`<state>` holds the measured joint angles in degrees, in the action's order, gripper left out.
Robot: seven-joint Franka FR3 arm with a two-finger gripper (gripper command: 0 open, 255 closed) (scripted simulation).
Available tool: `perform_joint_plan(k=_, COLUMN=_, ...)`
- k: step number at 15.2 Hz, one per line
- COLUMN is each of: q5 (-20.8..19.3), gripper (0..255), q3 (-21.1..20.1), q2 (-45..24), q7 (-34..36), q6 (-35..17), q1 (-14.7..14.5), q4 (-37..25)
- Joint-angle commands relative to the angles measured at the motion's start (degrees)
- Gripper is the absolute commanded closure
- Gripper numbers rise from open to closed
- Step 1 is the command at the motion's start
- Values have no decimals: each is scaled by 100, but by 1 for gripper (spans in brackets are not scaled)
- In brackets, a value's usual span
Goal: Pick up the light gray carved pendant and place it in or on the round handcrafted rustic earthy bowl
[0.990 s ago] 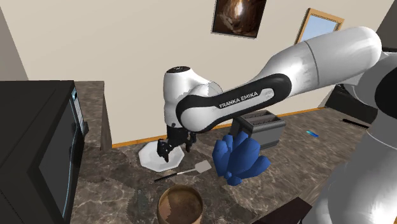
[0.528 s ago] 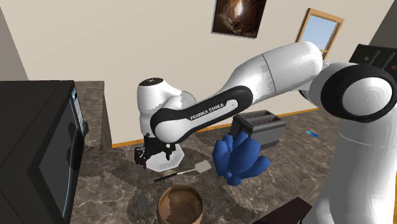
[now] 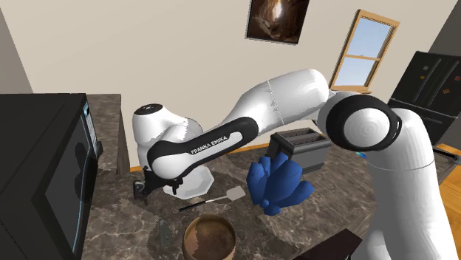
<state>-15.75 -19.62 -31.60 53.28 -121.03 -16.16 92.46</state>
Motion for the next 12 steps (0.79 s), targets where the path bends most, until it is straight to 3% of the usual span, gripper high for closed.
perform_joint_plan(k=1, q5=-37, gripper=0, q3=23, q2=-100, q7=29, q6=-88, q1=-21, q4=-11)
perform_joint_plan(k=5, q5=-114, gripper=0, q3=74, q2=-278, q7=76, q6=-344, q1=-37, q4=74)
perform_joint_plan(k=12, q5=-114, gripper=0, q3=74, q2=-278, q7=76, q6=-344, q1=-37, q4=74)
